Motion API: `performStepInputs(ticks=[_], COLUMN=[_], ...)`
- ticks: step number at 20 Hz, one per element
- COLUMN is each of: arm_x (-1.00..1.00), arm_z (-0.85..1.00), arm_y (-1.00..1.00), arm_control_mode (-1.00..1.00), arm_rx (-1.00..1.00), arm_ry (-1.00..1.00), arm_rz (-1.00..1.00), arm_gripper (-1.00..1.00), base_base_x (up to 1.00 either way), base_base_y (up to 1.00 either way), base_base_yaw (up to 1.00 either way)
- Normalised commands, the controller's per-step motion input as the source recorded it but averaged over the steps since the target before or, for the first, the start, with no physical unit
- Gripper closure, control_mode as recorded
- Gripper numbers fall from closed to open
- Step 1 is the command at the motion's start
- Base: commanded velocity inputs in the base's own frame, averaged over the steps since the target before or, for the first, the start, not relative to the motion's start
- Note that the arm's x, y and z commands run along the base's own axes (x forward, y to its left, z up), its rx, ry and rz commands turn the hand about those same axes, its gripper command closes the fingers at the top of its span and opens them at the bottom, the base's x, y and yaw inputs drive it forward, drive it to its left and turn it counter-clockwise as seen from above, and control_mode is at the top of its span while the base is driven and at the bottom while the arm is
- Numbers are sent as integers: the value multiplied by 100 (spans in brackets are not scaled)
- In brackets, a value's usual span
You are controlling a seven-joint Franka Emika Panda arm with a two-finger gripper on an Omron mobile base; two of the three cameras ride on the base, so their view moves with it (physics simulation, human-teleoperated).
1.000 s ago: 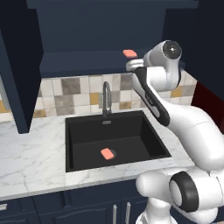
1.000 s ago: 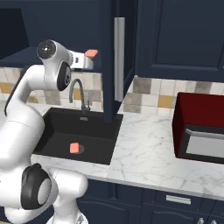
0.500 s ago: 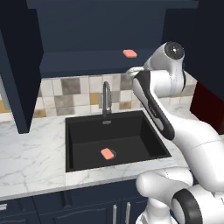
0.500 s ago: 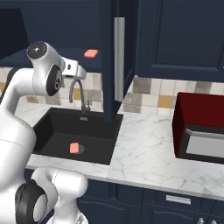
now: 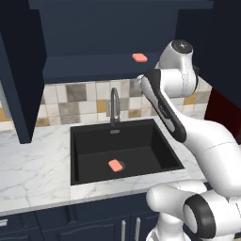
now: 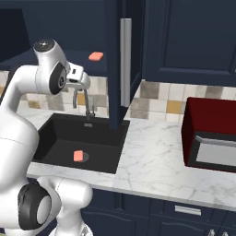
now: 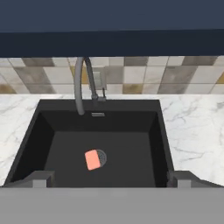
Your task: Pick up the bar soap and bar soap from the sink, and place them back in the cabinet, and close the cabinet doors.
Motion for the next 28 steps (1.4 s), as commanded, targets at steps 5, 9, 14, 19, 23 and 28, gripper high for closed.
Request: performStepInputs(ticks=[5,9,14,19,23,28], arm_x=[0,0,0,0,0,0], arm_z=[-55,-48,-34,-36,-38,-41], arm_y=[6,9,18,19,18,22], arm_control_mode=[-100,-100,-100,-100,-100,-100], arm_rx=[0,-1,0,-1,-2,-3], arm_ry=[5,4,10,11,10,9], arm_rz=[2,5,6,6,5,3], arm_gripper=[-100,-100,-100,-100,-100,-100], base_base_x=[0,0,0,0,0,0], base_base_y=[0,0,0,0,0,0], base_base_yaw=[0,0,0,0,0,0])
